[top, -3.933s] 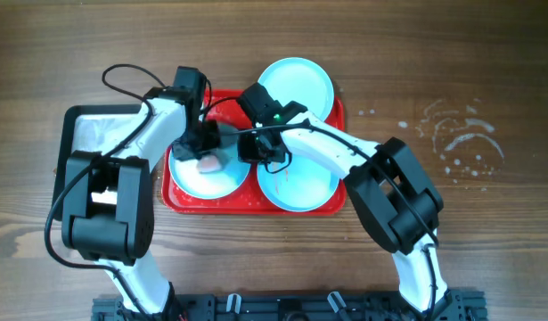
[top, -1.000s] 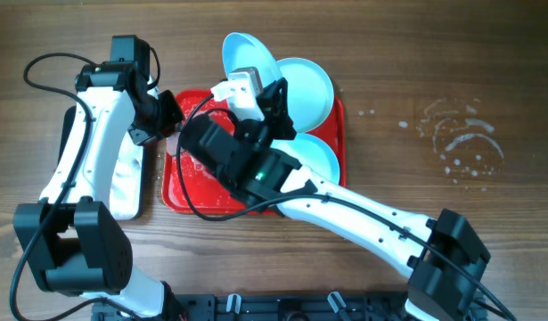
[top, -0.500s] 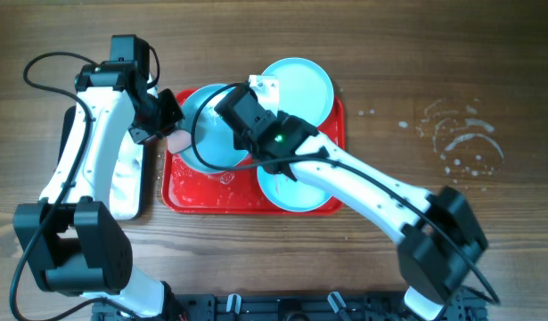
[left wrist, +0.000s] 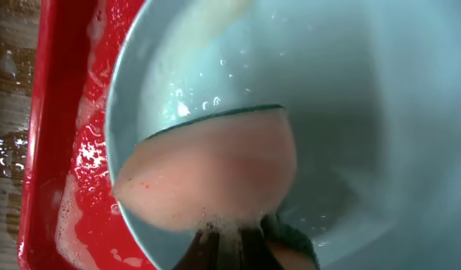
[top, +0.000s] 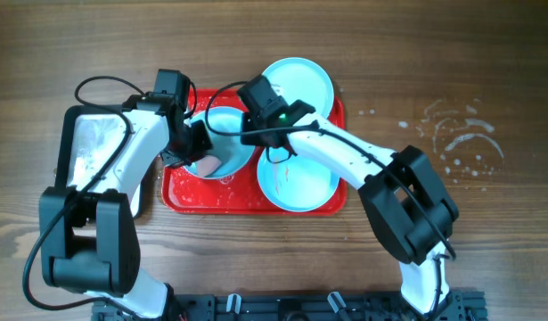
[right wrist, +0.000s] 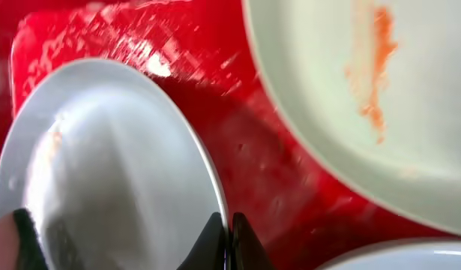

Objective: Clean dirty plates on tray and stack at the side

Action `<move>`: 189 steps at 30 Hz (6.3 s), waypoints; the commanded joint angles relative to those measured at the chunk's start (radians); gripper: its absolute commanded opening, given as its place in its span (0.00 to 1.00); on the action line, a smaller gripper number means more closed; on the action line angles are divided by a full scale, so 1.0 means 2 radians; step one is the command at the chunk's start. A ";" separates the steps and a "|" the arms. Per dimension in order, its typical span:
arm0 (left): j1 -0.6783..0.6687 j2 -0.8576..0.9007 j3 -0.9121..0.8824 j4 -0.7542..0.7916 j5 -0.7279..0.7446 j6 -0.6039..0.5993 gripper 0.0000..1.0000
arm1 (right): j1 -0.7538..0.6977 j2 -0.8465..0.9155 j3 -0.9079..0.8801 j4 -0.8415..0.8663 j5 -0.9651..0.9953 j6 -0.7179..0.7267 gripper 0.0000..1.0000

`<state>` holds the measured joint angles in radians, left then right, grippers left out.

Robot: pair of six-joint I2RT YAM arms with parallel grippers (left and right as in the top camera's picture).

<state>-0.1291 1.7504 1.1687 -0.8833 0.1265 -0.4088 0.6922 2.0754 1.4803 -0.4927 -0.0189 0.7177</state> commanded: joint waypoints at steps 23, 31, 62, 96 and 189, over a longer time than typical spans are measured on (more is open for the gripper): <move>-0.066 -0.001 0.019 0.068 -0.306 -0.013 0.04 | -0.015 0.034 -0.001 0.031 -0.018 0.011 0.04; -0.080 0.000 -0.026 0.101 -0.140 -0.024 0.04 | -0.015 0.034 -0.001 0.030 -0.018 0.011 0.04; -0.064 -0.100 -0.070 -0.013 -0.166 -0.196 0.04 | -0.016 0.002 0.000 0.030 -0.039 -0.034 0.04; -0.009 -0.099 -0.070 0.049 -0.081 -0.125 0.04 | 0.186 -0.110 0.000 0.071 0.740 -0.344 0.04; -0.009 -0.099 -0.070 0.040 -0.081 -0.125 0.04 | -0.679 -0.261 -0.299 -0.035 -0.057 -0.057 0.04</move>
<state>-0.1539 1.5639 1.0168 -0.8032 -0.0254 -0.6739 -0.6304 1.4609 0.8845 -0.6243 -0.0921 0.6224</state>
